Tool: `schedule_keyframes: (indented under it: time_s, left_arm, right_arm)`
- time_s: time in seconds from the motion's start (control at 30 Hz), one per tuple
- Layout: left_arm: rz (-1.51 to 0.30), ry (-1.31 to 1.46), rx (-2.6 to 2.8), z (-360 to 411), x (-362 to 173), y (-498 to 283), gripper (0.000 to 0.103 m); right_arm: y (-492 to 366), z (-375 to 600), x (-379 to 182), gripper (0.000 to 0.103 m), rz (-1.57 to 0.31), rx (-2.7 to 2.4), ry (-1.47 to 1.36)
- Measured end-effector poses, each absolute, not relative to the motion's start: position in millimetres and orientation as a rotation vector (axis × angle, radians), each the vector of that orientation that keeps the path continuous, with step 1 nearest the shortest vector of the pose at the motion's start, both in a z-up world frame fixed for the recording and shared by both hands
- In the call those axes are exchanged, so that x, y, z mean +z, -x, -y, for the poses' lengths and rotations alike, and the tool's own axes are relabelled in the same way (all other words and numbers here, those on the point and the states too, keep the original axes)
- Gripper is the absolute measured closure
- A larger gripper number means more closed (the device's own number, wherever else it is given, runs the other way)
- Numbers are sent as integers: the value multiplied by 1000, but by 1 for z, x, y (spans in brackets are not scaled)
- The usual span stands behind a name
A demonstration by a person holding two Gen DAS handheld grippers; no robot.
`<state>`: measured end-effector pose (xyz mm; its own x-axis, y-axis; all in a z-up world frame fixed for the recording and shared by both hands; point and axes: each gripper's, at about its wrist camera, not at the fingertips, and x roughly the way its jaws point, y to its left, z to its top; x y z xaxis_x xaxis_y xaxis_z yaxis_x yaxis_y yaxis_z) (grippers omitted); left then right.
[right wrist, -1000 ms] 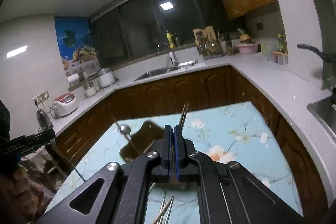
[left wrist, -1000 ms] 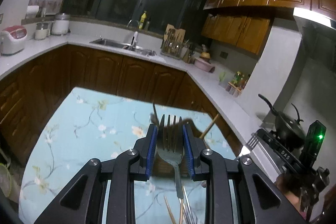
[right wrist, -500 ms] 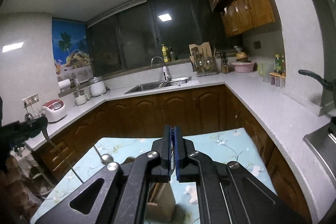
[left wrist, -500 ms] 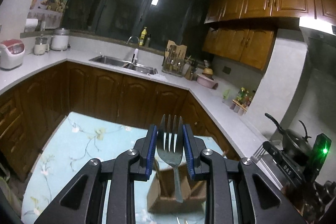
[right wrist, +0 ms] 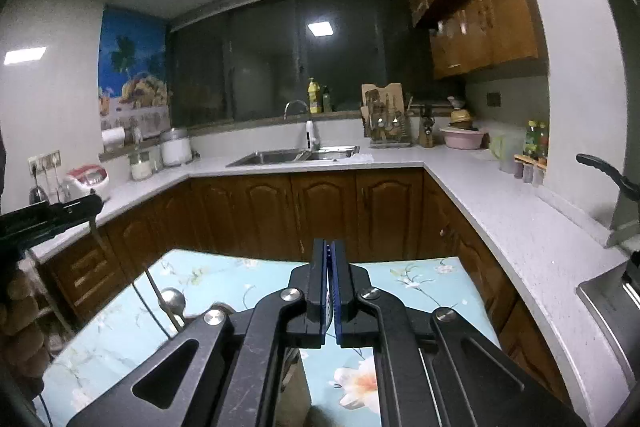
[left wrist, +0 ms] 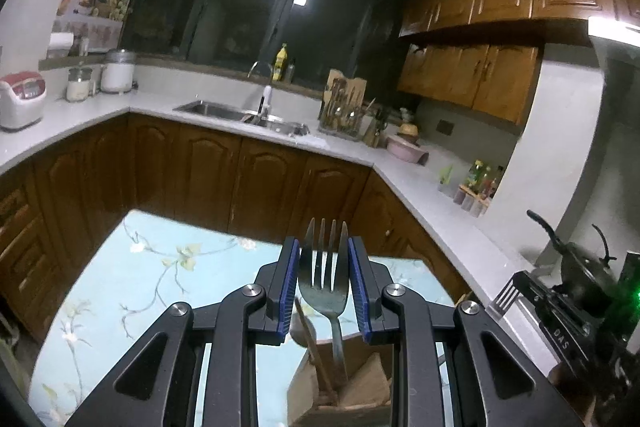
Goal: Organize utensils
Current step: 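Lower the fork into the holder and open the left tool while the right tool releases its chopstick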
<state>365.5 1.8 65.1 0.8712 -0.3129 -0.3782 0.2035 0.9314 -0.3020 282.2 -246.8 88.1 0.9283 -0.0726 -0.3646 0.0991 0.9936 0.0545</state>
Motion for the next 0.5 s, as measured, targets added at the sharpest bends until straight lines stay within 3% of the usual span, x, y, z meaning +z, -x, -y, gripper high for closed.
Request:
schedule_keyframes:
  time_s: [0.5]
  left_arm:
    - [-537, 236, -263, 20, 21, -394, 80]
  right_arm:
    - [-297, 231, 43, 101, -456, -72, -36]
